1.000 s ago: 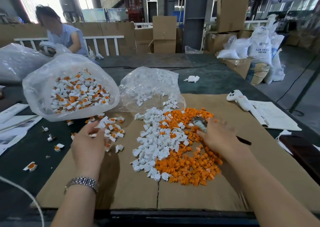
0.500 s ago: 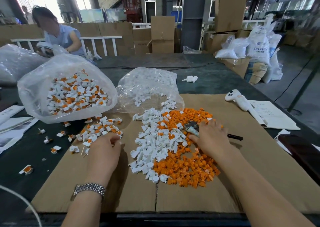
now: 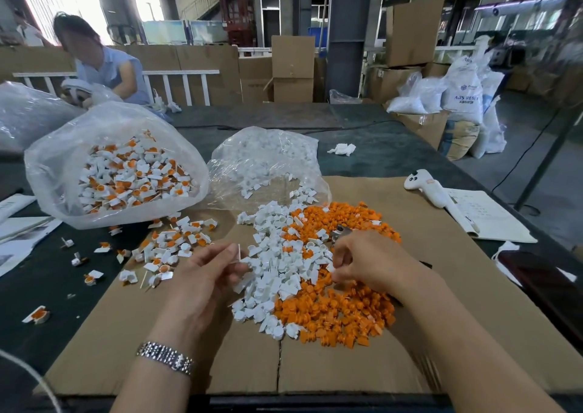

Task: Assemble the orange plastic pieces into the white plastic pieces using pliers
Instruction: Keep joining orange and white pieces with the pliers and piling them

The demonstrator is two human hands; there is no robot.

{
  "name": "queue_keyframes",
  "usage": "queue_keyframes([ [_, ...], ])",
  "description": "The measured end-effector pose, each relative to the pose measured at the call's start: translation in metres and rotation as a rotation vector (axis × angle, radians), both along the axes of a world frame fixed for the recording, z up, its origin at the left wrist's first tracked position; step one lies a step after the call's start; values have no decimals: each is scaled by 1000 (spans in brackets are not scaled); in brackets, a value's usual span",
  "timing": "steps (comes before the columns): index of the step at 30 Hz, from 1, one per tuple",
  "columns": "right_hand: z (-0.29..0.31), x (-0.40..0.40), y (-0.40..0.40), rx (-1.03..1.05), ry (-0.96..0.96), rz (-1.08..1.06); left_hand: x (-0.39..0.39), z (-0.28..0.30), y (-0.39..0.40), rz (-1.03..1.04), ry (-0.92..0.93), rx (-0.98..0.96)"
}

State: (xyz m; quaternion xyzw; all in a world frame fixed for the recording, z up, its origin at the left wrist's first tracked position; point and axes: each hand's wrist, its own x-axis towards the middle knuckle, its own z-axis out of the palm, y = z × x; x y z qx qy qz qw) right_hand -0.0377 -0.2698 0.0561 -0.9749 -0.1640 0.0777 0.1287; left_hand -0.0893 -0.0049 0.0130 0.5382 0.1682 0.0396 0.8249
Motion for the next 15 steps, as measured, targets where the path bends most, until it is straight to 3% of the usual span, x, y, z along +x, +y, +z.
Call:
queue_keyframes([
  [4,-10,-3,8,-151,-85,30,1,-1,-7,-58,-15,-184],
  [8,-18,-2,10,-134,-146,16,1,-3,-13,-117,-14,-292],
  [11,-12,-3,9,58,-175,-30,-1,-1,-18,-168,4,-302],
  [15,3,-10,19,433,-104,76,-3,3,-28,-262,-6,-274],
])
